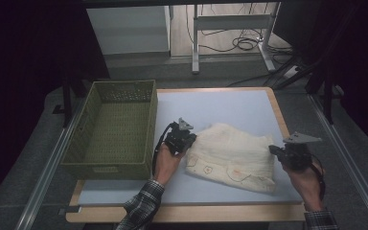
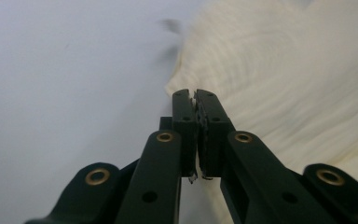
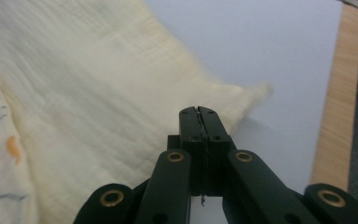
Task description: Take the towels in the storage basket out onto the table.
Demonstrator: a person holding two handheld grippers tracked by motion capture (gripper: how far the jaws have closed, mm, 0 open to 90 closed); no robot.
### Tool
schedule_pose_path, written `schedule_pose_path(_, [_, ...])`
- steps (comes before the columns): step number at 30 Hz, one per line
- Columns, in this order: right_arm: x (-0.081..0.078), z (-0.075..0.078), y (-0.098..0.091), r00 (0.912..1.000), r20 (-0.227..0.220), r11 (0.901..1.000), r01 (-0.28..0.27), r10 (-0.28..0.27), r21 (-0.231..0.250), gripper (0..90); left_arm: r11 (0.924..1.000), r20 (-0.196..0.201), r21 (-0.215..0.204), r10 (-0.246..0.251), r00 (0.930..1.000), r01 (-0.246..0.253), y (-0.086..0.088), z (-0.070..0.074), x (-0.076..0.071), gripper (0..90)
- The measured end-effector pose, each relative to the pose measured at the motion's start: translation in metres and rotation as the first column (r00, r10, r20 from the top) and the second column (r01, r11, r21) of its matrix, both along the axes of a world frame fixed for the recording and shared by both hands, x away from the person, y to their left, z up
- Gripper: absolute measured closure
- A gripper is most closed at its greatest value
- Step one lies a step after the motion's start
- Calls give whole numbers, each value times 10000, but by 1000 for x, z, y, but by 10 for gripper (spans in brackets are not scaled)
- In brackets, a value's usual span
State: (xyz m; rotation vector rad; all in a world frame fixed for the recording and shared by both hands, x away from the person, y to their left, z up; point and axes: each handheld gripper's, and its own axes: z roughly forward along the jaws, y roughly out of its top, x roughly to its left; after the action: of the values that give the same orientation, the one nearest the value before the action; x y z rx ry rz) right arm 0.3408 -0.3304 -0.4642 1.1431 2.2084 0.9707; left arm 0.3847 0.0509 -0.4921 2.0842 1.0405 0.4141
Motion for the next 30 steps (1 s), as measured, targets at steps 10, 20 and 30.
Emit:
schedule_pose_path(10, [12, -17, -23, 9943, -746, 9949, 803, -757, 609, 647, 9997, -339, 44, 237, 9991, -236, 0, -12, 15, 614])
schedule_pose_path(20, [44, -12, -24, 9886, -641, 9902, 1379, -1361, 240, 656, 9996, 43, -264, 122, 9999, -121, -17, 6, 48, 580])
schedule_pose_path(30, [71, -36, -26, 9846, -852, 9879, 1545, -1527, 147, 656, 9994, -807, -321, -133, 9967, 108, -31, -26, 85, 541])
